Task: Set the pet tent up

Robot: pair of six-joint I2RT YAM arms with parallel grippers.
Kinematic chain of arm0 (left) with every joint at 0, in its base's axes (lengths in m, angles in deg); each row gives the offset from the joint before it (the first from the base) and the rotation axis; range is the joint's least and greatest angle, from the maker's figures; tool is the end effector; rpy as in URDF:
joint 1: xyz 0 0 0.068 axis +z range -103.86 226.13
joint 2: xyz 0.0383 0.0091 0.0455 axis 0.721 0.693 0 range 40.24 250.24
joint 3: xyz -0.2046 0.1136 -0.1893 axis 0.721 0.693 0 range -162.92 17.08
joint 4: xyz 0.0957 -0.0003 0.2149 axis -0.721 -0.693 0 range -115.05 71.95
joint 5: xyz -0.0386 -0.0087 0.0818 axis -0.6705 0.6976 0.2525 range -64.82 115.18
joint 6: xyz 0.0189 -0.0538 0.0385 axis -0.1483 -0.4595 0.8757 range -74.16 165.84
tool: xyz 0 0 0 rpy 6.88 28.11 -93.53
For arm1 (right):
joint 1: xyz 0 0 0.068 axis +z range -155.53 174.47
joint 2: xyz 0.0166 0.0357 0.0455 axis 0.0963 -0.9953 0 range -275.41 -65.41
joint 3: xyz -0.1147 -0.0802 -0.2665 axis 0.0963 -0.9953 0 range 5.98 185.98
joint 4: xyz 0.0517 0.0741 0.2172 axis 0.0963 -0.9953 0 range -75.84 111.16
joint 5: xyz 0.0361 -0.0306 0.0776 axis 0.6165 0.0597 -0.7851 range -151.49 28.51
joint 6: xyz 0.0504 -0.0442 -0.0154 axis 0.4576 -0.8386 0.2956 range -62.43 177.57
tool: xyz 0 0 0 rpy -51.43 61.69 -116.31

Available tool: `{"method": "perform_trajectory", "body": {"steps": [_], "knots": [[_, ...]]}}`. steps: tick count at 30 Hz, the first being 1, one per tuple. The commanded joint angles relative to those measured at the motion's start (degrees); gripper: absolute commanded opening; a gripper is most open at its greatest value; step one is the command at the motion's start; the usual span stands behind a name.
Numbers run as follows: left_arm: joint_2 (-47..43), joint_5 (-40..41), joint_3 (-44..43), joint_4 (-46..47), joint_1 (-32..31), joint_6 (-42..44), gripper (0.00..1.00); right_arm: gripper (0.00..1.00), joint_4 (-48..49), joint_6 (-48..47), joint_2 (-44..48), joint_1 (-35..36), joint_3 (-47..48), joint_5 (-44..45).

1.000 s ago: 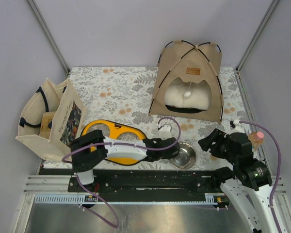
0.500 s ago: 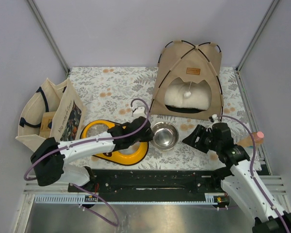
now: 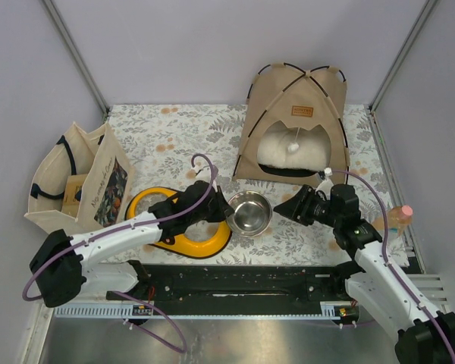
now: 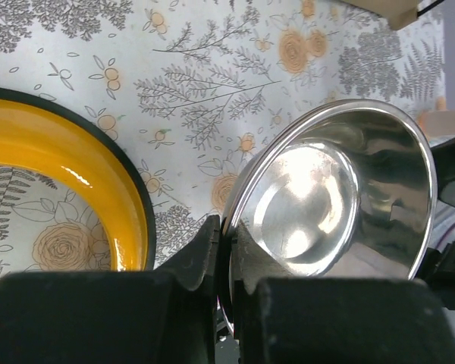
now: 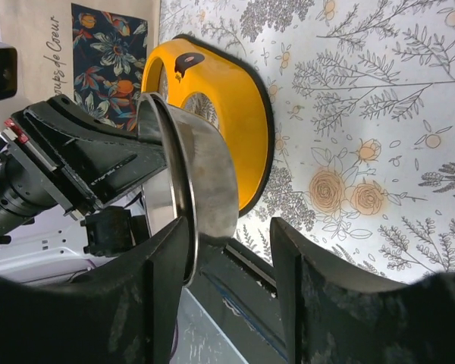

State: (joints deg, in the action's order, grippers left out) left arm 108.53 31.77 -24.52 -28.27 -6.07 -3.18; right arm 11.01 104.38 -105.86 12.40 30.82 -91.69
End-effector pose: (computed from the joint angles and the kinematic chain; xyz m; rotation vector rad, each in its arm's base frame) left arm 0.1495 -0.1822 0.2644 -0.0022 2.3449 -0.8194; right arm 0.1168 0.0671 0.2500 0.1840 2.1768 1.2147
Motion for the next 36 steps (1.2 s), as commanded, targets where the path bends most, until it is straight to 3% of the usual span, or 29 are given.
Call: {"method": "perform_trajectory", "body": {"steps": [1,14,21,31,36], "knots": [[-2.72,-3.34,0.56,6.09,0.53,0.67,0.0,0.53,5.75,0.92,-0.6,0.35,-0.67,-3.73],[-2.9,-5.88,1.7,9.95,0.88,0.67,0.0,0.45,6.82,-1.71,-5.6,2.72,0.91,-8.65],[0.87,-8.08,1.87,14.6,0.79,2.87,0.0,0.4,1.81,-7.51,-9.12,5.79,1.79,-2.34],[15.28,-14.67,5.21,31.91,0.53,-0.99,0.0,0.28,2.32,-10.77,-16.15,9.05,0.39,7.16],[19.77,-14.24,4.17,34.21,-0.44,-1.17,0.01,0.15,5.31,-10.6,-19.93,10.1,-0.05,9.36]]}}
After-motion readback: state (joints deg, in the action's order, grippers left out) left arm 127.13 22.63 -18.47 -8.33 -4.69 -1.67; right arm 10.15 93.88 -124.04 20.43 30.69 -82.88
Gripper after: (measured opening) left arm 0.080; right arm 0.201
